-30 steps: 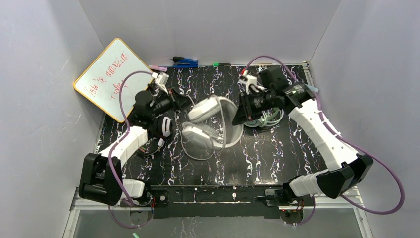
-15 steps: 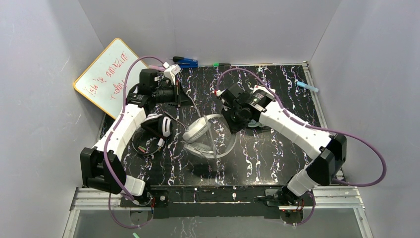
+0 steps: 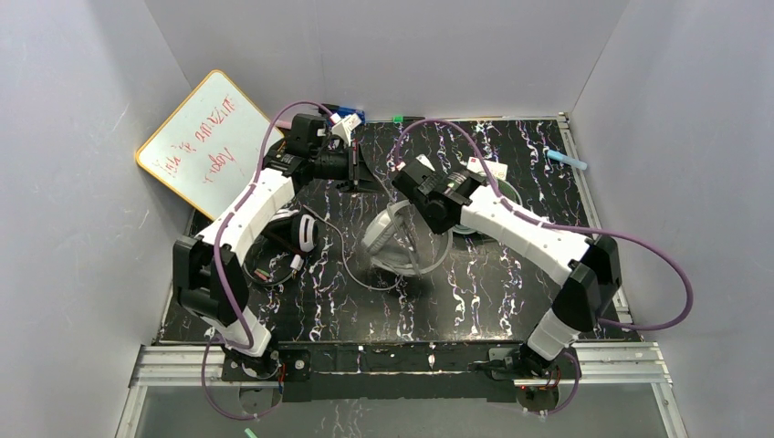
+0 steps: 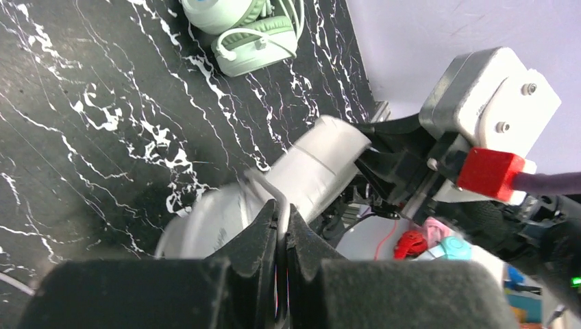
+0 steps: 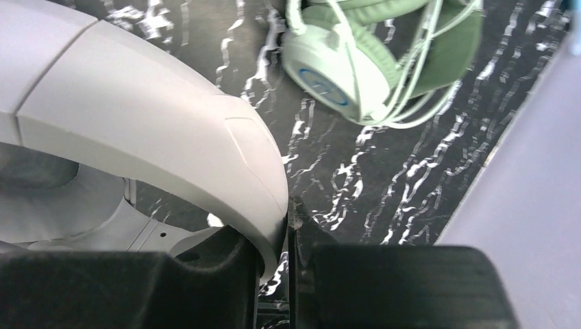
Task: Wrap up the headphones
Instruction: Wrap the headphones cable around the headphones.
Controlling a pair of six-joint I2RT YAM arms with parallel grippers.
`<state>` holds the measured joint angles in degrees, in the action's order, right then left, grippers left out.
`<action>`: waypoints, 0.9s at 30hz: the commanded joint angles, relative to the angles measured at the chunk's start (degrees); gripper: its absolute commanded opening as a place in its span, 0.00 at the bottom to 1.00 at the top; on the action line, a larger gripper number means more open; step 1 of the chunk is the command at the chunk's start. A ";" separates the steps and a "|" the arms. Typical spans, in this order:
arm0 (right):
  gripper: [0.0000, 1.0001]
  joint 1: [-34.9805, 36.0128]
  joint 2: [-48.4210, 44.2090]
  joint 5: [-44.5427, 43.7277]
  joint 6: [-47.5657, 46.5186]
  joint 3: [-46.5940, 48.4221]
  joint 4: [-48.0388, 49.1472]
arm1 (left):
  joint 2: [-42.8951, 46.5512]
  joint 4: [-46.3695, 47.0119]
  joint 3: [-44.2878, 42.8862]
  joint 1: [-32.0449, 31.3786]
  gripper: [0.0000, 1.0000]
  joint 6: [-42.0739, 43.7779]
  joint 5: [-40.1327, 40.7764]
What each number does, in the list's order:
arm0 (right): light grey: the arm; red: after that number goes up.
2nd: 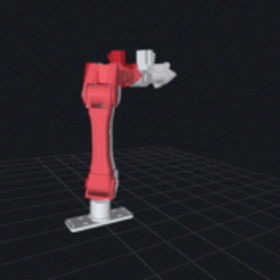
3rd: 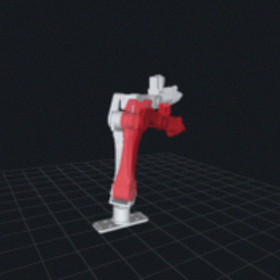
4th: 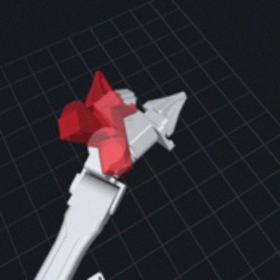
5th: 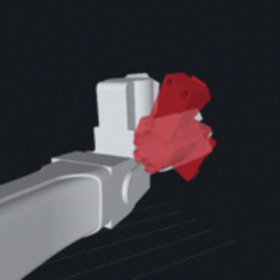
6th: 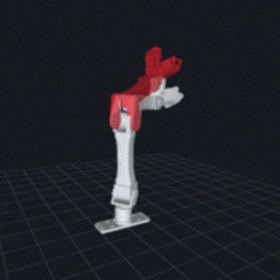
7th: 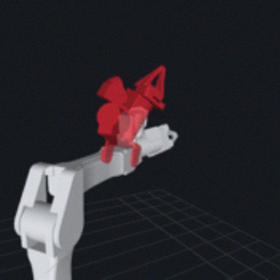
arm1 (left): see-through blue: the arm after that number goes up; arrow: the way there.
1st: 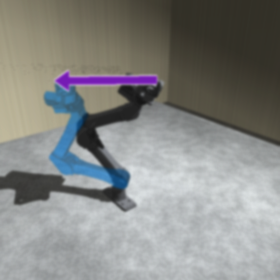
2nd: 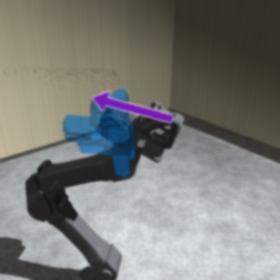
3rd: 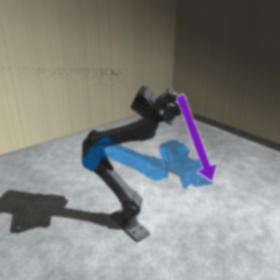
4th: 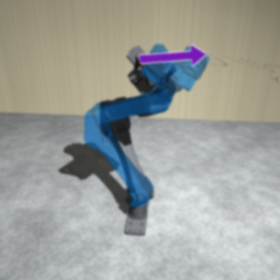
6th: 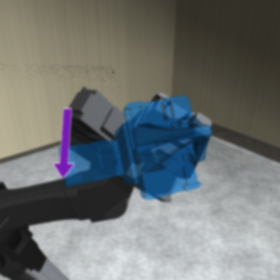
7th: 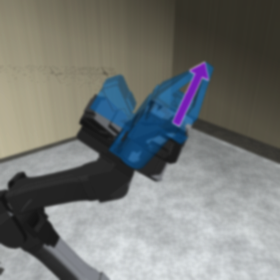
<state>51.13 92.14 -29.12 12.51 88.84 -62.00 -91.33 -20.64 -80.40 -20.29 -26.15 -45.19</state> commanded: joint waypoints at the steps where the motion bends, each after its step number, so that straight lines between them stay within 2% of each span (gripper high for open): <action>1: 0.01 0.05 1.72 -12.84 4.35 3.07 0.67 | -0.22 -1.94 -3.89 -0.39 0.04 -4.76 -3.15; 5: 0.01 -1.26 3.05 -15.97 6.72 4.36 2.64 | -1.52 -1.94 -4.21 -2.29 0.04 -5.92 -5.23; 9: 0.01 -4.30 4.01 -13.76 7.90 6.21 5.33 | -0.86 -0.16 -2.57 -3.18 0.08 -7.90 -5.53; 13: 0.01 -6.29 5.70 -12.89 9.49 8.60 6.81 | 0.91 7.53 1.91 -6.84 0.12 -12.31 -3.66; 14: 0.01 -6.84 6.03 -12.26 10.19 9.37 6.97 | 1.33 9.06 2.94 -7.76 0.16 -13.04 -2.88; 18: 0.01 -8.29 5.05 -6.94 11.08 9.37 10.96 | 3.20 17.57 8.54 -10.13 0.28 -16.58 -1.41; 23: 0.01 -10.27 2.34 -0.68 12.53 6.90 16.76 | 5.98 29.97 16.41 -12.05 0.31 -19.88 1.02; 27: 0.01 -12.54 0.65 4.64 13.94 6.52 19.78 | 8.52 37.07 22.12 -13.35 0.40 -21.58 2.06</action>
<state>40.91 98.08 -30.46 22.26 94.70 -51.62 -88.42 5.82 -62.11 -32.51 -44.66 -43.90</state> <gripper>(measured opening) 0.228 0.355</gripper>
